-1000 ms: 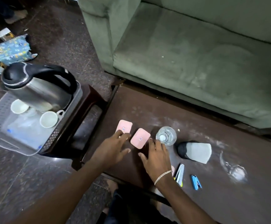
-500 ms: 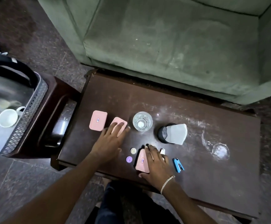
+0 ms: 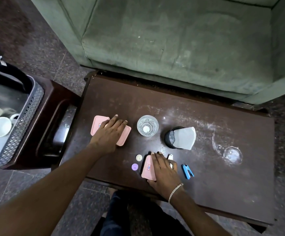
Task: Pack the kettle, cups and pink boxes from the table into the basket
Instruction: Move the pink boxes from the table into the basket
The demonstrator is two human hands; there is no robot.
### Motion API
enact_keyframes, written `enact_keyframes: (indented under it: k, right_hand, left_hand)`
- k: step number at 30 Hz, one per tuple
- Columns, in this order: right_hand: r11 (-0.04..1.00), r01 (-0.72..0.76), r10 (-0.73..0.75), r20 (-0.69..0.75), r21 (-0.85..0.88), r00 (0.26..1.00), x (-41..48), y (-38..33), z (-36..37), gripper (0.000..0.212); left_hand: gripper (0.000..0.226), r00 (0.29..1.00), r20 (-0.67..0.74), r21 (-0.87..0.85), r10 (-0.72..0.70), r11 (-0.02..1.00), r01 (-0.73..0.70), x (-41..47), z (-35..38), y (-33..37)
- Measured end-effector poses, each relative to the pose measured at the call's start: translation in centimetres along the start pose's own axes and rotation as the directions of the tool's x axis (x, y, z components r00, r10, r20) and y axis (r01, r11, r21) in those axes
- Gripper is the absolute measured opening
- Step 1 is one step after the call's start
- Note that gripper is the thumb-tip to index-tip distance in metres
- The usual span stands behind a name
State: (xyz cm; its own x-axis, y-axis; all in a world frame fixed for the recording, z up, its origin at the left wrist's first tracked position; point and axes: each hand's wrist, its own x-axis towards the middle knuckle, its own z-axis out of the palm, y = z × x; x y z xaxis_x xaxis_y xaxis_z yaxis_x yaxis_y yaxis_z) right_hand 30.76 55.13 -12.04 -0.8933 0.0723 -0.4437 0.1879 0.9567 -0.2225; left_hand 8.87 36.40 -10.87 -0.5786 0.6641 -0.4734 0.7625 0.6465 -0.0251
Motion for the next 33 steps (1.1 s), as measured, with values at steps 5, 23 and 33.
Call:
enact_keyframes:
  k: [5, 23, 33]
  right_hand:
    - [1.0, -0.012, 0.012, -0.002, -0.001, 1.0, -0.2, -0.8, -1.0, 0.104]
    - [0.962, 0.26, -0.232, -0.256, 0.082, 0.938, 6.3, -19.3, -13.8, 0.101]
    - [0.868, 0.474, -0.427, -0.267, 0.146, 0.864, 11.6, -36.6, -14.3, 0.102]
  left_hand:
    - [0.093, 0.999, -0.021, -0.045, 0.031, 0.998, -0.032, -0.7, -0.6, -0.5]
    - [0.097, 0.965, -0.188, -0.147, -0.185, 0.976, 0.158, -17.2, -7.6, -16.4]
    - [0.108, 0.912, -0.082, -0.152, -0.401, 0.91, 0.386, -29.4, -4.9, -29.4]
